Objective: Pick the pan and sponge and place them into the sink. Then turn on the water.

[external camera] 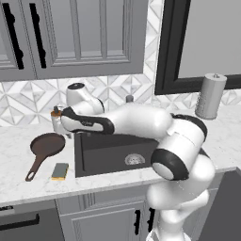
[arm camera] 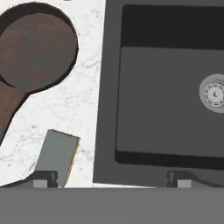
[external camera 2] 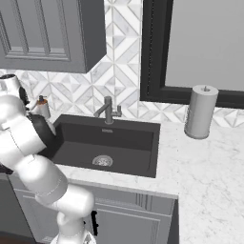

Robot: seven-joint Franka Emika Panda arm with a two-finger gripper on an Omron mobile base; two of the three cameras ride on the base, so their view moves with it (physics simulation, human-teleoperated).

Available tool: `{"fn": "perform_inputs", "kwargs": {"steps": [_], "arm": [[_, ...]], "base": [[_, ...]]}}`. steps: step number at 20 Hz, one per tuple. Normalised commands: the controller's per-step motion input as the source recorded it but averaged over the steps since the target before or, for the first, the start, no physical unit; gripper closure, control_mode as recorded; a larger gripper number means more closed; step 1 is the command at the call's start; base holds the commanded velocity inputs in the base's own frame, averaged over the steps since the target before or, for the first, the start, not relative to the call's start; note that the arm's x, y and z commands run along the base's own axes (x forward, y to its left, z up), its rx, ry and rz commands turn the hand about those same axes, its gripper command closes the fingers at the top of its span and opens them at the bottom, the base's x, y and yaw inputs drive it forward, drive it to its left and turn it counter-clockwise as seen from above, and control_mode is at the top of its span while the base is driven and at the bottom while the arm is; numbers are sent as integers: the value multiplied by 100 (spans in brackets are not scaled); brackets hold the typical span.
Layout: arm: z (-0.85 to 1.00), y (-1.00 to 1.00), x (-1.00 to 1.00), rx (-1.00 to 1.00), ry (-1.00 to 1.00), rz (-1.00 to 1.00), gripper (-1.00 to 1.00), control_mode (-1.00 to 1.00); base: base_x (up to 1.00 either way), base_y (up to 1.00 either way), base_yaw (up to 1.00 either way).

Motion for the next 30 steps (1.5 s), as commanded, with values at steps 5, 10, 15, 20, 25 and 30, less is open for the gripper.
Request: {"fn": "perform_inputs", "kwargs": {"steps": [5, 10, 15, 20, 25, 30], "arm": [[-5, 7, 0, -1, 0, 0, -100, -100], [-32, 29, 0, 0, 0, 0, -100, -100], [-34, 32, 0, 0, 0, 0, -100, -100], [-16, 43, 0, 0, 3, 0, -100, -100], [-24, 53, 0, 0, 1, 0, -100, -100], [-30, 54, 1, 0, 0, 0, -100, -100]], "base": [[0, 0, 0], [0, 0, 0], [0, 0, 0], [0, 0, 0], [0, 0, 0], [0, 0, 0]]}}
